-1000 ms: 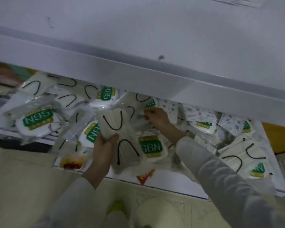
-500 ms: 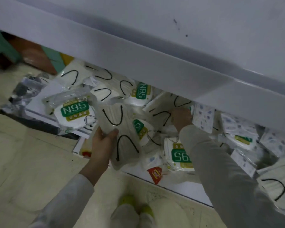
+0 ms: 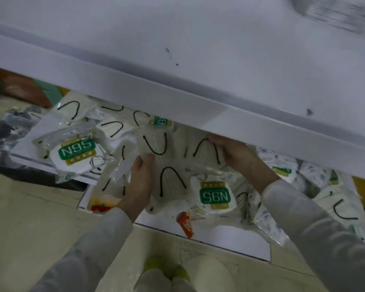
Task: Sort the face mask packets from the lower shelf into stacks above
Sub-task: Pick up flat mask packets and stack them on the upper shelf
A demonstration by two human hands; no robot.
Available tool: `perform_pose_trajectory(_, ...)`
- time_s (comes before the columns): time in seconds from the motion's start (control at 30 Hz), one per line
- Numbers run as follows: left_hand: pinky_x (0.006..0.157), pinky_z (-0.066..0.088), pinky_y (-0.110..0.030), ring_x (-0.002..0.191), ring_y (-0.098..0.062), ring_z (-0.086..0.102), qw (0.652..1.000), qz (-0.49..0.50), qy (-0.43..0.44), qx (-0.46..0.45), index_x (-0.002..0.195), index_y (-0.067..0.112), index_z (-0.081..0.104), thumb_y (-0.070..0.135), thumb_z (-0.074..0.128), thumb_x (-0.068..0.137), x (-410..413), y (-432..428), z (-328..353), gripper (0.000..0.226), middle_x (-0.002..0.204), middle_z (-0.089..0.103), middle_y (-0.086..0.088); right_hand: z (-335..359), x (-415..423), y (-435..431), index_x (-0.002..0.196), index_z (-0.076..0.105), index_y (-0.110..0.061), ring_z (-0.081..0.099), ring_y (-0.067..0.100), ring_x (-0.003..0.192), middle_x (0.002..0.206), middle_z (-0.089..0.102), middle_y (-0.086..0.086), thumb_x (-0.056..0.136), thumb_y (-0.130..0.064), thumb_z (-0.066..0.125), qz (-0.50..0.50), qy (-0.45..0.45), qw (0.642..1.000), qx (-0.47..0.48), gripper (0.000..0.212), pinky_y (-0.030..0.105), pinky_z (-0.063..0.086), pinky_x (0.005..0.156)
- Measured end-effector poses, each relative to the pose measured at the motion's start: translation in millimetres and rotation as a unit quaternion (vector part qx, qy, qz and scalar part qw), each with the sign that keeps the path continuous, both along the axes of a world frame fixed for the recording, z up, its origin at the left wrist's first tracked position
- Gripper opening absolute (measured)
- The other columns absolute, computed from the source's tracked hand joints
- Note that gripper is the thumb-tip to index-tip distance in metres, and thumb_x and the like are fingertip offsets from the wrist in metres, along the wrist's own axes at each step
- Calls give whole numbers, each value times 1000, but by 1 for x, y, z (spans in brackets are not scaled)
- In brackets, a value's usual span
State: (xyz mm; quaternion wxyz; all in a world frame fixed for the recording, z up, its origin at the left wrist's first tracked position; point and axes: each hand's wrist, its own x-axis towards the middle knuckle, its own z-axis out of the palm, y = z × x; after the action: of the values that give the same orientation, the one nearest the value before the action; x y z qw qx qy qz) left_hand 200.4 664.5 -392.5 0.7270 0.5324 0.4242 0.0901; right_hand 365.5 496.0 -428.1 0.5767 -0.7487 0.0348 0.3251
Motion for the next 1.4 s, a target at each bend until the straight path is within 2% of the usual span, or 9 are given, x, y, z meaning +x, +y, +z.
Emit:
perform_pose_trajectory(0.03, 85, 50, -39, 97, -24, 61, 1000, 1, -9, -14, 106, 19, 62, 33, 44, 96, 3, -5, 0, 24, 101, 66, -3, 5, -5, 2, 90, 75, -8, 64, 27, 92, 85, 74, 7, 87, -26, 67, 45, 10, 999, -3, 20, 24, 55, 84)
perform_pose_trajectory(0.13, 65, 53, -27, 82, -19, 69, 991, -35, -72, -108, 98, 19, 69, 41, 41, 96, 10, -27, 27, 36, 89, 73, -4, 59, -47, 17, 134, 52, -17, 47, 7, 117, 132, 52, -8, 69, -43, 80, 204, -130, 961, -135, 75, 16, 38, 97)
perform_pose_trajectory(0.37, 64, 56, -29, 85, -20, 71, 992, -53, -109, -22, 116, 15, 62, 19, 63, 89, -14, -36, 63, 28, 98, 73, -8, 128, -105, 18, 102, 52, -28, 54, 7, 88, 89, 52, -17, 76, -35, 78, 184, -381, 895, -137, 37, 9, 34, 62)
perform_pose_trajectory(0.53, 68, 54, -33, 94, -30, 65, 976, 114, -124, -137, 126, 10, 55, 10, 65, 85, -45, -54, 104, 43, 111, 67, -13, 163, -144, -8, 104, 63, -21, 64, 8, 94, 95, 66, -10, 54, -51, 86, -18, -148, 985, 86, 63, 11, 48, 70)
perform_pose_trajectory(0.67, 66, 57, -36, 98, -32, 65, 943, 208, -176, -190, 128, 13, 55, 12, 65, 85, -60, -71, 138, 45, 114, 66, -12, 165, -196, -11, 106, 62, -11, 70, 19, 82, 94, 72, 6, 67, -28, 82, -114, 43, 946, 299, 47, 30, 55, 65)
perform_pose_trajectory(0.77, 62, 56, -31, 87, -26, 69, 941, 221, -197, -162, 118, 12, 62, 18, 65, 84, -79, -82, 163, 35, 102, 71, -9, 185, -229, 14, 104, 63, -11, 71, 28, 88, 96, 74, 10, 75, -7, 77, -142, 7, 945, 294, 33, 44, 58, 77)
perform_pose_trajectory(0.9, 63, 51, -29, 68, -16, 67, 943, 161, -269, -114, 93, 17, 65, 24, 48, 92, -123, -48, 206, 19, 75, 72, 0, 241, -243, 1, 81, 62, -11, 69, 11, 65, 62, 70, -6, 78, -5, 75, -36, -95, 952, 288, 14, 21, 53, 54)
perform_pose_trajectory(1.27, 88, 51, -38, 97, -30, 61, 910, -184, -316, 196, 116, -9, 50, 6, 66, 58, -72, 6, 345, 63, 104, 60, -21, 370, -150, -59, 92, 68, -16, 70, 12, 86, 84, 74, -9, 80, 2, 69, 49, -393, 882, 255, 22, 28, 57, 78)
perform_pose_trajectory(1.4, 70, 49, -32, 76, -24, 60, 900, -167, -259, 308, 82, 8, 58, 4, 68, 55, -12, 0, 352, 29, 81, 62, -10, 364, -96, -70, 105, 66, -20, 68, 11, 95, 103, 71, -3, 70, -16, 82, 57, -370, 918, 129, 39, 29, 56, 85)
